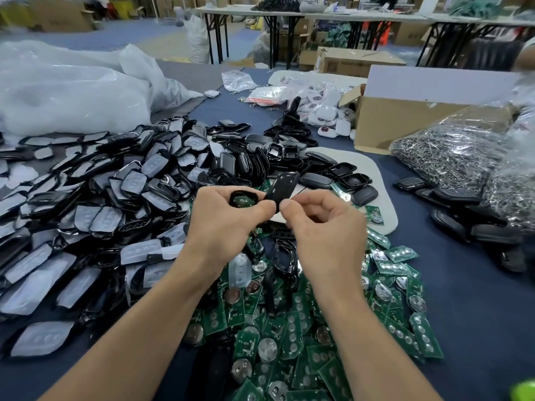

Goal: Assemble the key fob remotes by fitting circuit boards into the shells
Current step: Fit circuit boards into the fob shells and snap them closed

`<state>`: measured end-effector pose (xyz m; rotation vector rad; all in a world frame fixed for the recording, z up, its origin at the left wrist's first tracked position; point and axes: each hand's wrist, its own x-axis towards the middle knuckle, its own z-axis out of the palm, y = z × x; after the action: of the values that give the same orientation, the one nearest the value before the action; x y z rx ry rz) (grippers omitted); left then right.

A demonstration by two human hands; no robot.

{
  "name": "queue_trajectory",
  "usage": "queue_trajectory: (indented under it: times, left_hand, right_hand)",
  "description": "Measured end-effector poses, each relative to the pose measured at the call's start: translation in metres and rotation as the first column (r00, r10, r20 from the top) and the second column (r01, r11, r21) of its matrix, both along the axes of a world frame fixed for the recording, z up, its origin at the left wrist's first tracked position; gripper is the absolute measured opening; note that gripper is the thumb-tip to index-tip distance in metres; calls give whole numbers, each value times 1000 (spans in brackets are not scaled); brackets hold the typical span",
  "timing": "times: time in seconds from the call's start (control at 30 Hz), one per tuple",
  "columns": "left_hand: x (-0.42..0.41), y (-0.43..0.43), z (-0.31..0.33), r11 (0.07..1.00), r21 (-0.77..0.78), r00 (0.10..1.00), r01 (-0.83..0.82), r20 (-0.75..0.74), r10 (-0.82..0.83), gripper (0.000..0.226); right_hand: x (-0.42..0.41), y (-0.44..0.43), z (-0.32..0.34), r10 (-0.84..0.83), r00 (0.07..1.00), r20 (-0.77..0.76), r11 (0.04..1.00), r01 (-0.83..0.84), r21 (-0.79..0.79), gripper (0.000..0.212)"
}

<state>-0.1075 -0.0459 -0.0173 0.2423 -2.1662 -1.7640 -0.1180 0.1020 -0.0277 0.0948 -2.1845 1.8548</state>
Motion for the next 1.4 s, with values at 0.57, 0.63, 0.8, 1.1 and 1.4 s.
queue_trajectory:
  times: [0.57, 0.63, 0.8, 1.1, 1.4]
  left_hand:
    - [10, 11, -2, 926, -367, 986, -86, -165, 26, 20]
    - [9, 8, -2, 938, -344, 986, -27, -164, -32, 24]
    - [5, 1, 1, 998, 63, 987, 26, -157, -15, 23]
    - [-2, 4, 4, 980, 169, 994, -107, -6, 110, 29]
    - [-3, 7, -8, 979, -167, 992, -115, -62, 106, 40]
  right_hand:
    - [-4, -7, -3, 325, 939, 114, 864, -246, -438, 16]
    - [-5, -7, -2, 357, 919, 166, 826, -228, -516, 17]
    - [-9, 6, 9, 526, 818, 234, 637, -196, -745, 22]
    - [-11, 8, 4, 526, 807, 267, 742, -283, -608, 21]
    - [-8, -6, -6, 470, 850, 239, 865, -390, -315, 29]
